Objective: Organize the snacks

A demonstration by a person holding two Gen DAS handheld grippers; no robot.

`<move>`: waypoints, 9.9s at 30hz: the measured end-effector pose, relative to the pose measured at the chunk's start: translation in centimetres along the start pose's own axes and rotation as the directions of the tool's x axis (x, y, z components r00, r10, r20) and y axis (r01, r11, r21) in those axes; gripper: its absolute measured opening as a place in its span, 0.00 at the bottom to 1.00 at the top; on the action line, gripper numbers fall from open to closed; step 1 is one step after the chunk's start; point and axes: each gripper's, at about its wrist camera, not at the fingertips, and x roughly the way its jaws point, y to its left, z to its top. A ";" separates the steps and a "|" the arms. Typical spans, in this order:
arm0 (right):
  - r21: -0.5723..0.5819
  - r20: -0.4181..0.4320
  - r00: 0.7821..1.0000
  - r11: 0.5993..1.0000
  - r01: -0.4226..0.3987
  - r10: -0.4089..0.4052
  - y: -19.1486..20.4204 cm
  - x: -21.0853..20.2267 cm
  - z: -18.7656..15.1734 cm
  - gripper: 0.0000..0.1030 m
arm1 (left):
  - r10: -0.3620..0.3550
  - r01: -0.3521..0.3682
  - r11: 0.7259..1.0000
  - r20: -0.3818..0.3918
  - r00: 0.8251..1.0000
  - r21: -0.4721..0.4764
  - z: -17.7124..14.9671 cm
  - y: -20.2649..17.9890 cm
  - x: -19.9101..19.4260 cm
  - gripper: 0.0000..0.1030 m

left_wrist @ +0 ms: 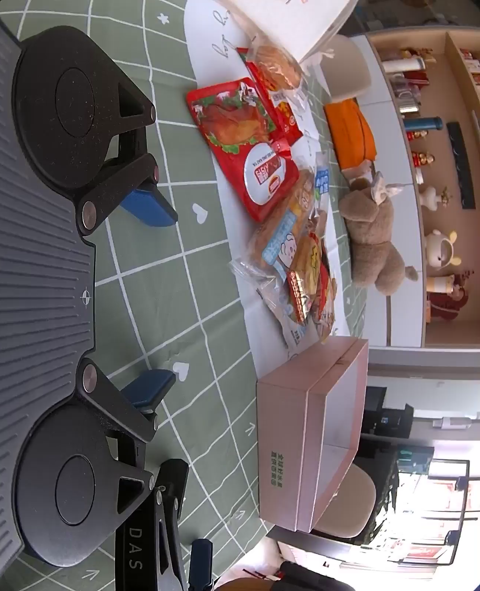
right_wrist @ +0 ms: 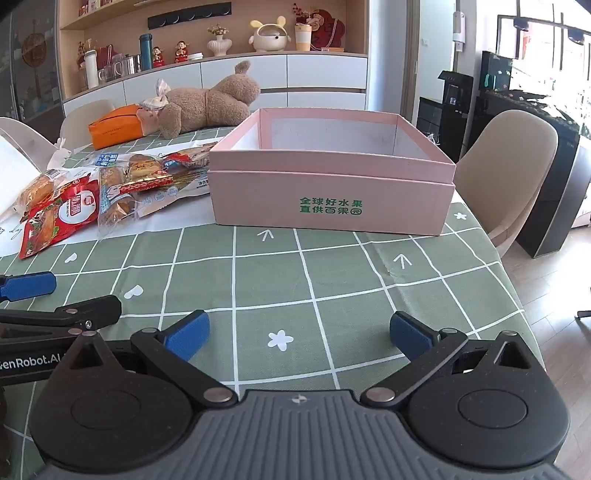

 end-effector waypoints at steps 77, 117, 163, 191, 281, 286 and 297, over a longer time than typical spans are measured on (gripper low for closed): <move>0.001 0.001 1.000 1.000 -0.001 0.001 0.0 0.1 0.1 1.00 | 0.004 -0.004 1.000 0.002 1.000 -0.003 0.1 0.1 -0.3 0.85; 0.027 -0.293 0.955 0.998 0.053 -0.043 2.2 1.4 4.4 0.98 | 0.163 -0.180 0.973 -0.120 0.979 -0.148 13.7 20.7 3.2 0.74; -0.158 -0.310 0.914 0.934 -0.322 0.263 32.8 15.4 21.2 0.84 | -0.040 -0.090 0.912 -0.305 0.952 -0.399 1.4 22.8 -3.9 0.56; -0.470 -0.454 0.838 0.717 -0.515 0.304 36.6 13.1 16.2 0.78 | 0.011 -0.160 0.887 -0.326 0.945 -0.434 1.5 26.1 -3.9 0.56; 0.028 -0.371 0.909 0.981 -0.194 0.190 4.4 0.4 8.5 0.72 | -0.063 -0.046 0.948 -0.327 0.943 -0.315 15.4 13.2 13.7 0.55; 0.015 -0.374 0.897 0.969 -0.247 0.235 5.1 0.5 8.5 0.72 | -0.118 0.031 0.969 -0.350 0.929 -0.243 13.7 14.9 11.0 0.53; -0.064 -0.427 0.834 0.909 -0.412 0.348 12.2 -1.2 6.8 0.72 | -0.194 0.061 0.933 -0.354 0.915 -0.355 8.9 19.2 5.1 0.50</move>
